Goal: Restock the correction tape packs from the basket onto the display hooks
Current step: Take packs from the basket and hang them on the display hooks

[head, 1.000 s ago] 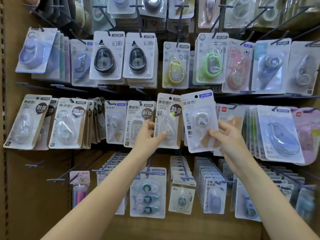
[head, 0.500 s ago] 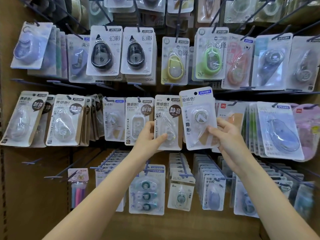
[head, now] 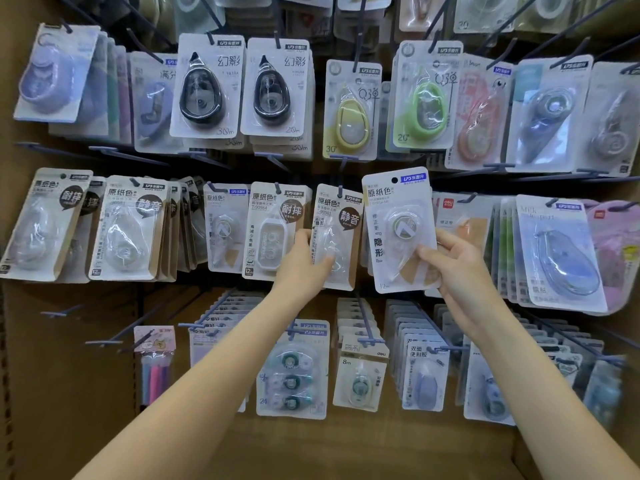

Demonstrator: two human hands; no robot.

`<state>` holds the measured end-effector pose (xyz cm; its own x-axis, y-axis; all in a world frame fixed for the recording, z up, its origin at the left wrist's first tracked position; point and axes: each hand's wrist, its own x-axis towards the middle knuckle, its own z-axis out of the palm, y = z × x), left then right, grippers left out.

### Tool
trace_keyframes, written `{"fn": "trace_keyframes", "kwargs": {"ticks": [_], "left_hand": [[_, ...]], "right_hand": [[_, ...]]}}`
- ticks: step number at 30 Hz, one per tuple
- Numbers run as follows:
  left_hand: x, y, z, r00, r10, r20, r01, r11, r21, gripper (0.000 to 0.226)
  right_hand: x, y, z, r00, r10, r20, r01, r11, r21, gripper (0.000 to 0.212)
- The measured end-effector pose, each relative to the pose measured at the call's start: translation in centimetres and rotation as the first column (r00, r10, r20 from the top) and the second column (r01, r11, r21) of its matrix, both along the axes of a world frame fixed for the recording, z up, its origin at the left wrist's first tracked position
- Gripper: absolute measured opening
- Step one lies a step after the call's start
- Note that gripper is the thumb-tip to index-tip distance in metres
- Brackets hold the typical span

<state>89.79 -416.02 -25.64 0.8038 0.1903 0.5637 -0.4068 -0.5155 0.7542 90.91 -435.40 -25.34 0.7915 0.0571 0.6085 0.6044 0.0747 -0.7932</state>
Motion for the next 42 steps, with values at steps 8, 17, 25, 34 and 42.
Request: {"fn": "trace_keyframes", "kwargs": {"ticks": [8, 17, 25, 34, 42], "left_hand": [[-3.8, 2.8, -2.8, 0.997, -0.058, -0.044, 0.056, 0.997, -0.056, 0.051], [-8.0, 10.5, -1.8, 0.976, -0.075, 0.205, 0.145, 0.924, -0.354, 0.048], [-7.4, 14.1, -1.4, 0.994, 0.008, 0.109, 0.014, 0.981, -0.192, 0.054], [-6.0, 14.8, -1.9, 0.988, 0.094, 0.123, -0.073, 0.983, -0.169, 0.056], [-4.8, 15.8, -2.8, 0.994, 0.106, 0.017, -0.106, 0.994, -0.004, 0.059]], "right_hand": [[-1.1, 2.3, -0.8, 0.988, -0.037, 0.152, 0.033, 0.999, 0.029, 0.031], [-2.5, 17.1, -1.6, 0.940, 0.198, 0.279, -0.162, 0.976, -0.148, 0.059], [-1.0, 22.5, -0.7, 0.972, 0.214, 0.097, -0.213, 0.977, -0.014, 0.047], [-1.5, 23.1, -0.3, 0.982, 0.108, 0.157, -0.095, 0.992, -0.085, 0.047], [-0.7, 24.8, -0.5, 0.990, -0.029, 0.138, 0.054, 0.981, -0.185, 0.052]]}}
